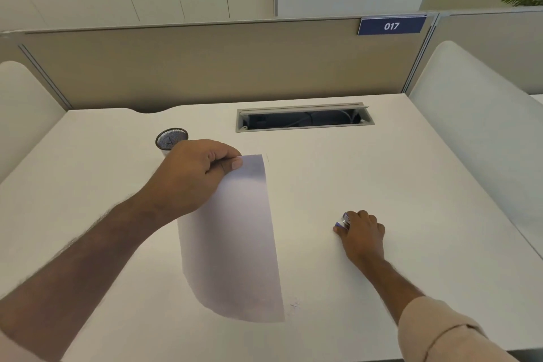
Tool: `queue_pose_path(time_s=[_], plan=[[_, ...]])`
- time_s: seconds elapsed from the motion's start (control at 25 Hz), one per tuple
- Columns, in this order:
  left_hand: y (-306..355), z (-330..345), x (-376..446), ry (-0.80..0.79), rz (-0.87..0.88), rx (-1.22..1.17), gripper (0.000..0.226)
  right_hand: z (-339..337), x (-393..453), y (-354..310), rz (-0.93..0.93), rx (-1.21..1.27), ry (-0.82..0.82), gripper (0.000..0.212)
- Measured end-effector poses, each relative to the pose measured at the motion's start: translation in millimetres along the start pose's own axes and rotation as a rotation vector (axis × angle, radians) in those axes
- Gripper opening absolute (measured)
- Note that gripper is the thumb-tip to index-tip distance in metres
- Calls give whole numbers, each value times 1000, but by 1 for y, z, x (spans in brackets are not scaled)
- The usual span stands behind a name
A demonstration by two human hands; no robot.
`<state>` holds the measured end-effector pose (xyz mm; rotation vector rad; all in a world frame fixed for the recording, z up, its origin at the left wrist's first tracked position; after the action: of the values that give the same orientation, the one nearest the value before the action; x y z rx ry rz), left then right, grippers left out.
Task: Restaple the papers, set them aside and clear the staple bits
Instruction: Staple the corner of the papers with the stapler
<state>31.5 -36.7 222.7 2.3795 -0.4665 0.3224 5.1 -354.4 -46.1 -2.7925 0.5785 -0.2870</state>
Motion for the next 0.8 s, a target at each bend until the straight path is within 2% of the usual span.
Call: queue_pose_path(time_s=[0.08,0.16,0.24,0.36,0.56,0.8], plan=[[-2,1,-3,-26,-10,-11,14,-7,-2,-12,11,203,-25,25],[-1,0,-4,-50,-14,-16,13,-25,-2,-41,23,520,-127,20],[0,0,-4,-84,-12,-8,14,-64,-2,-84,-62,761,-187,18],[4,-3,-4,-121,-2,23,15,-145,-9,-146,-270,929,-227,23],[12,-15,-6,-140,3,83,18,-226,-31,-196,-554,813,-302,33],[25,-26,-7,-166,40,149,19,-246,-38,-218,-628,644,-300,38]])
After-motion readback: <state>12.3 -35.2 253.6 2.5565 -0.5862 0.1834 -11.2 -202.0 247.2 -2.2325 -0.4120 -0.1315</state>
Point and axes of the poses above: each hand's wrist, its own x-axis towards the middle knuckle, its own z-axis out of the palm, y = z × x, the point moved 7 cm from there along x, towards the middle knuckle, and after that the axes turned 8 degrees about y, right-handed, at the moved point
